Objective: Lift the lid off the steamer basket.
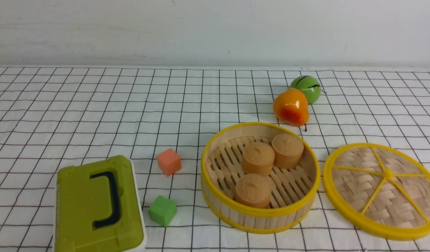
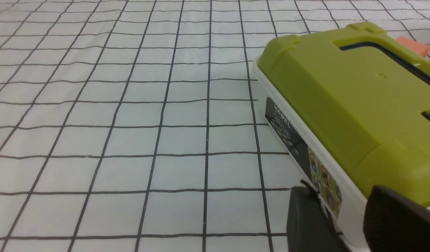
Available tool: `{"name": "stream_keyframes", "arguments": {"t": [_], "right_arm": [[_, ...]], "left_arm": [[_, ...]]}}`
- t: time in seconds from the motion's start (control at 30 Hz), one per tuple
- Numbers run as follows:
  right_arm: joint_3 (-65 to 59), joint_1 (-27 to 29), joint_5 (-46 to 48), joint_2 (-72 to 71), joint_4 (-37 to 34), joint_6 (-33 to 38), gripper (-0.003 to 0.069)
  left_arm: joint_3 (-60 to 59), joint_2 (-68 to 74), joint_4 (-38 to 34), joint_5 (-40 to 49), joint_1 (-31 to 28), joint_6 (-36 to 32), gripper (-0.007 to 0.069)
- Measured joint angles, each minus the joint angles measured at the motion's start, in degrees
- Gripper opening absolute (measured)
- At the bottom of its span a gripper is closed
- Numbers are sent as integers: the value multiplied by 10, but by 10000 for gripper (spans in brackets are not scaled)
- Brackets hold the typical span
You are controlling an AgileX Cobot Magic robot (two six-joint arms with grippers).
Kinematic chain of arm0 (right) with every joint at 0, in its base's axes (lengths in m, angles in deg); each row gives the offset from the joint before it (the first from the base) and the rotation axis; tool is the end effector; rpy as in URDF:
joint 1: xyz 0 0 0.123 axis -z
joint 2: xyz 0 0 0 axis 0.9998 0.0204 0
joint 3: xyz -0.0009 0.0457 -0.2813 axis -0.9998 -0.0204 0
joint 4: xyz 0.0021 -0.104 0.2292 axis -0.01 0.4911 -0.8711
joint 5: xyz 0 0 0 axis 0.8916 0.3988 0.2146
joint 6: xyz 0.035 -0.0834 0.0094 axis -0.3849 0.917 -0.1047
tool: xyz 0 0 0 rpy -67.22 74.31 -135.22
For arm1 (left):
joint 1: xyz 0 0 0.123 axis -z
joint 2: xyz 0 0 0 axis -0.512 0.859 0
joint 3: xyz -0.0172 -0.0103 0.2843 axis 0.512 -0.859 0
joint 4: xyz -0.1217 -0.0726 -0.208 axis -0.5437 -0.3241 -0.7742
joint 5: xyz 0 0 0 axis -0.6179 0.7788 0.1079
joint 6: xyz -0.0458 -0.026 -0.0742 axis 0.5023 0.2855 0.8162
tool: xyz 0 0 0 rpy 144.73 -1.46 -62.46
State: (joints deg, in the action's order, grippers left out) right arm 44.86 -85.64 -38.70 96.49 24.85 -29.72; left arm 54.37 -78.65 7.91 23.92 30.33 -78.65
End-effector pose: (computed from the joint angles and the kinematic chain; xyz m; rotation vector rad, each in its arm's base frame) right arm 0.0596 -0.0028 0.2461 0.1006 1.7301 0.0119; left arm 0.0535 -0.0007 0.1722 0.0028 1.8520 -0.0030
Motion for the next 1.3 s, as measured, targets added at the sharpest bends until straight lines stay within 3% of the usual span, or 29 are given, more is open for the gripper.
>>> {"name": "stream_keyframes", "arguments": {"t": [0.3,1.3], "right_arm": [[-130,23,6,-85,11,-25,-10],[-130,-14,37,-85,18,-39,-22]], "left_arm": [[0,0,0,0,0,0,239],[0,0,0,0,0,0,239]]}}
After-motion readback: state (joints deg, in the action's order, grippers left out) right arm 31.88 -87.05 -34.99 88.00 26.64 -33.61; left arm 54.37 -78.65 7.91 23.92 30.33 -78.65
